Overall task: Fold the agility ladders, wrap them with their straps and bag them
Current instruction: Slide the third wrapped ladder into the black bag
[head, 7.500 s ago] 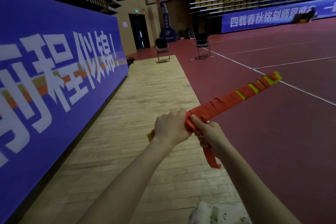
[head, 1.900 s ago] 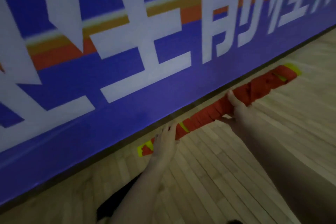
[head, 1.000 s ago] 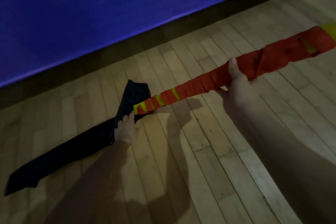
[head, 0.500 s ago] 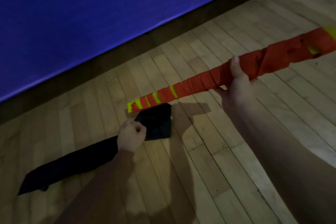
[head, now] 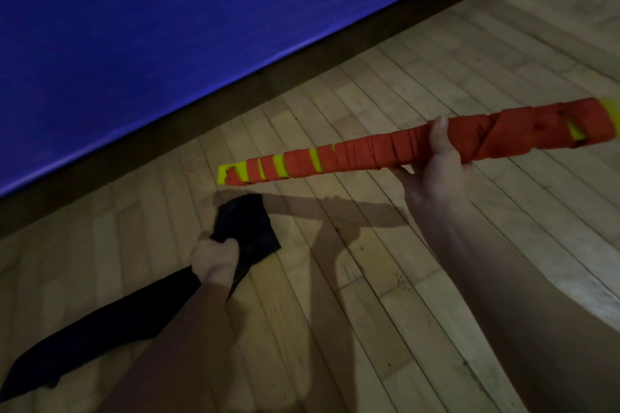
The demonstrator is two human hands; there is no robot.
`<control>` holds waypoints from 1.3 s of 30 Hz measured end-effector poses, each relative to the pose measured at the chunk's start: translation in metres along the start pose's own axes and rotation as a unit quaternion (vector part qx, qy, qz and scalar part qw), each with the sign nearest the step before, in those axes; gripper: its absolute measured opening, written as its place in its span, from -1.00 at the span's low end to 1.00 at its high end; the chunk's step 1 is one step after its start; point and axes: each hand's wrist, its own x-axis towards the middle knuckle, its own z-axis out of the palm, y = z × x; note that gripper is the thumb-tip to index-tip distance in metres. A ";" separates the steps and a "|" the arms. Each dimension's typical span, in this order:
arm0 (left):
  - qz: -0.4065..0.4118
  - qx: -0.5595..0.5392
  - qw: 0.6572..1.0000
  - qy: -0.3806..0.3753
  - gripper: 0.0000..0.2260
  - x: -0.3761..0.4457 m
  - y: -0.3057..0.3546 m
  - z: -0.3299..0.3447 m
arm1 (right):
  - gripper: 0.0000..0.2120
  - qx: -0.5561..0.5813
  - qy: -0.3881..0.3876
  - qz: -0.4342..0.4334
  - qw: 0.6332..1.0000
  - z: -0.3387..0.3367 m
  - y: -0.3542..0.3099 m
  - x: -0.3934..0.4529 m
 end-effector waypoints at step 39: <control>0.166 0.285 0.910 -0.251 -0.54 -0.037 0.008 0.012 | -0.79 -0.078 0.031 -0.010 0.996 -0.034 0.011 -0.008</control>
